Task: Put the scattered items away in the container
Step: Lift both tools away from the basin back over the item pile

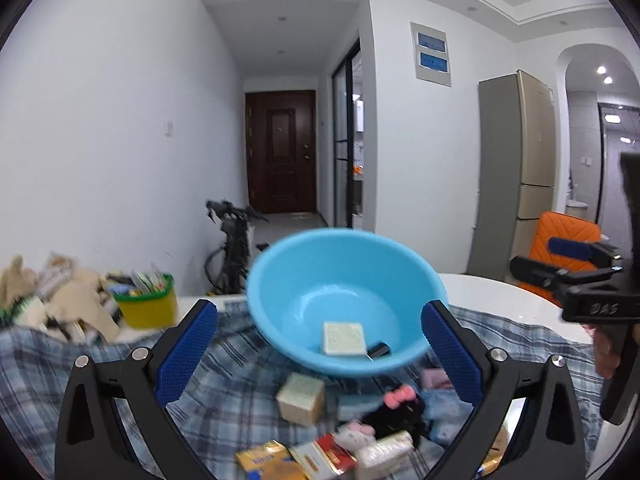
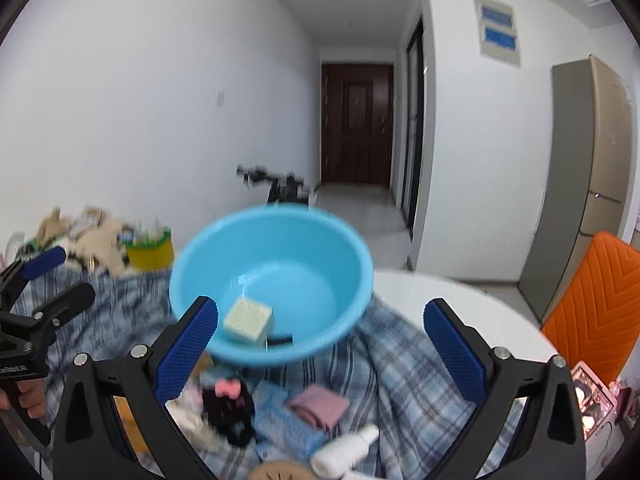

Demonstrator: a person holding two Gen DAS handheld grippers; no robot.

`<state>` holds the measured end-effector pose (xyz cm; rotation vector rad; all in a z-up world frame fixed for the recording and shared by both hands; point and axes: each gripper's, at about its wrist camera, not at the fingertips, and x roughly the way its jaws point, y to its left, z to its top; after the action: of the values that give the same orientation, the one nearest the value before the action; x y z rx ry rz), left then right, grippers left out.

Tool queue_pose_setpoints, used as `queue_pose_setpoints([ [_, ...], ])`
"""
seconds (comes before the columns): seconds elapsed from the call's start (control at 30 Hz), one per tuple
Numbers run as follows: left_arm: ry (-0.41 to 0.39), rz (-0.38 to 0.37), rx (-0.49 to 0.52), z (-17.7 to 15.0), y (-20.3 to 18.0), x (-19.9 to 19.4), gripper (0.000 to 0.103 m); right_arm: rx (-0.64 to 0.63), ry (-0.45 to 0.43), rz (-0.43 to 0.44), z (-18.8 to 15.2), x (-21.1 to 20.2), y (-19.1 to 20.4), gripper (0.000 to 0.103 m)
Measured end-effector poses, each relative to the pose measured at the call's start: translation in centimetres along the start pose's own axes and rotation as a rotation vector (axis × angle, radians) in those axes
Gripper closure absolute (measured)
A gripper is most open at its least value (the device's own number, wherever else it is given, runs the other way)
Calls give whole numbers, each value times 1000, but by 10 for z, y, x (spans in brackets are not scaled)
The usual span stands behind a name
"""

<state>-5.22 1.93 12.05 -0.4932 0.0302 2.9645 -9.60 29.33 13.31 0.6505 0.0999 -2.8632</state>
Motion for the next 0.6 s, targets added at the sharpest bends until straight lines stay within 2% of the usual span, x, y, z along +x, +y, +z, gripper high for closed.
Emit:
queue_pose_setpoints([
  [0.3,151,-65,52,-58,-29,14,0,47,143,32,-66,15,-1,0],
  [0.6,244,-94,26,-98,-43,20,0,143,213,51,-123,3,-3,0],
])
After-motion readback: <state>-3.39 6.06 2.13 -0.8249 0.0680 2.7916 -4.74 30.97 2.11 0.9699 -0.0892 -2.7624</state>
